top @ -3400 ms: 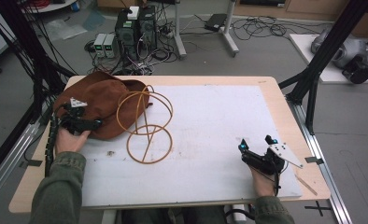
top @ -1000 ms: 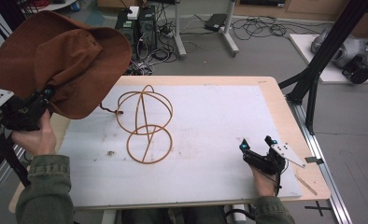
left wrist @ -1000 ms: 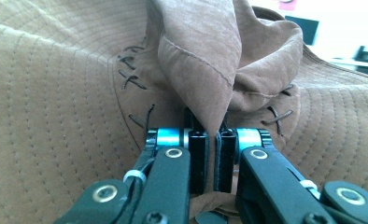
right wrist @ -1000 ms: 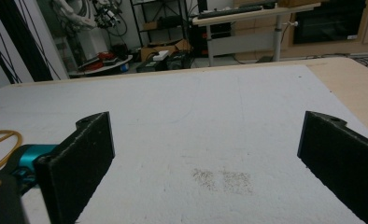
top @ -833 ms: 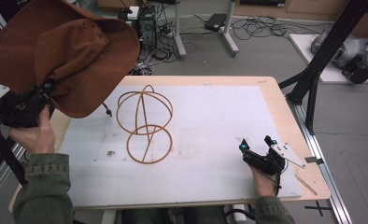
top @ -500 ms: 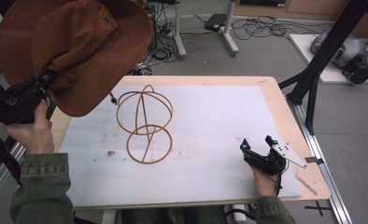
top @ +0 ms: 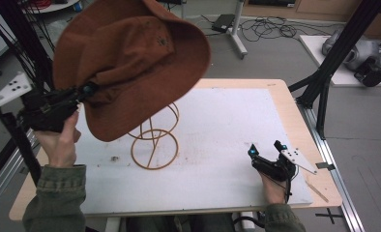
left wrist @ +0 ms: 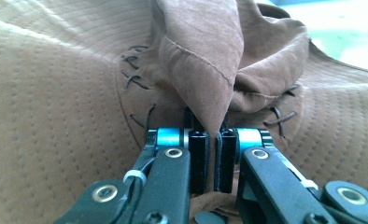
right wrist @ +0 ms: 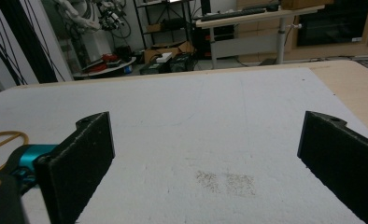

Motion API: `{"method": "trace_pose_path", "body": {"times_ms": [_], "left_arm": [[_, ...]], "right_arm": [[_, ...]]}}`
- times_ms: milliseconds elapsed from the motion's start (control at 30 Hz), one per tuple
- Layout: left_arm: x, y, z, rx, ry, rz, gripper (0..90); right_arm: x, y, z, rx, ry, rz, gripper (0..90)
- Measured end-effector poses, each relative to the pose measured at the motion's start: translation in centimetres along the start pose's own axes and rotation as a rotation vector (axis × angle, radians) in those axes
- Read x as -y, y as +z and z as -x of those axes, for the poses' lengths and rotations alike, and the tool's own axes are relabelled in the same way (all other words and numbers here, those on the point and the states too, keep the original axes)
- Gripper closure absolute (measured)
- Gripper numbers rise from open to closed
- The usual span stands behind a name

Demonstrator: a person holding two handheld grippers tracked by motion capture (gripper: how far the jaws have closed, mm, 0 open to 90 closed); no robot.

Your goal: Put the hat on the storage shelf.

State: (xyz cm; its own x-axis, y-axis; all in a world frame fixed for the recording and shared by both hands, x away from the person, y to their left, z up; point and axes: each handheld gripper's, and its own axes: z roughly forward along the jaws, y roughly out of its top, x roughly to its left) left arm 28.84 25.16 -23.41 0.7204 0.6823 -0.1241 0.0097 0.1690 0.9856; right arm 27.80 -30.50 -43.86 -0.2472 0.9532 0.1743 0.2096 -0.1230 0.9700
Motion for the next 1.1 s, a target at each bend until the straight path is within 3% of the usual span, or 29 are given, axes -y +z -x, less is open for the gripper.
{"method": "trace_pose_path", "body": {"times_ms": [33,233,367,533,733,867,1100], "left_arm": [[0.5,0.8,0.1,0.007,0.005,-0.025,87.1],[2.7,1.8,0.0,0.003,-0.001,-0.091,87.1],[4.5,1.7,-0.7,0.003,-0.044,-0.116,87.0],[5.6,1.7,-1.4,0.007,-0.076,-0.168,86.9],[5.6,2.3,-1.9,0.033,-0.123,-0.23,86.3],[5.5,2.3,-1.9,0.033,-0.116,-0.242,85.5],[5.2,2.0,-1.4,0.057,-0.058,-0.245,83.8]], "right_arm": [[0.0,0.0,0.0,-0.002,-0.008,0.005,3.0],[0.0,0.0,0.1,-0.008,-0.004,0.005,3.0],[0.0,0.1,0.1,-0.007,-0.011,0.001,3.0],[0.1,0.2,0.0,-0.009,-0.011,-0.004,3.0],[0.1,0.3,-0.1,-0.011,-0.011,-0.009,3.0],[0.1,0.2,-0.1,-0.009,-0.012,-0.007,3.0],[0.1,0.3,-0.1,-0.008,-0.015,-0.005,3.0]]}}
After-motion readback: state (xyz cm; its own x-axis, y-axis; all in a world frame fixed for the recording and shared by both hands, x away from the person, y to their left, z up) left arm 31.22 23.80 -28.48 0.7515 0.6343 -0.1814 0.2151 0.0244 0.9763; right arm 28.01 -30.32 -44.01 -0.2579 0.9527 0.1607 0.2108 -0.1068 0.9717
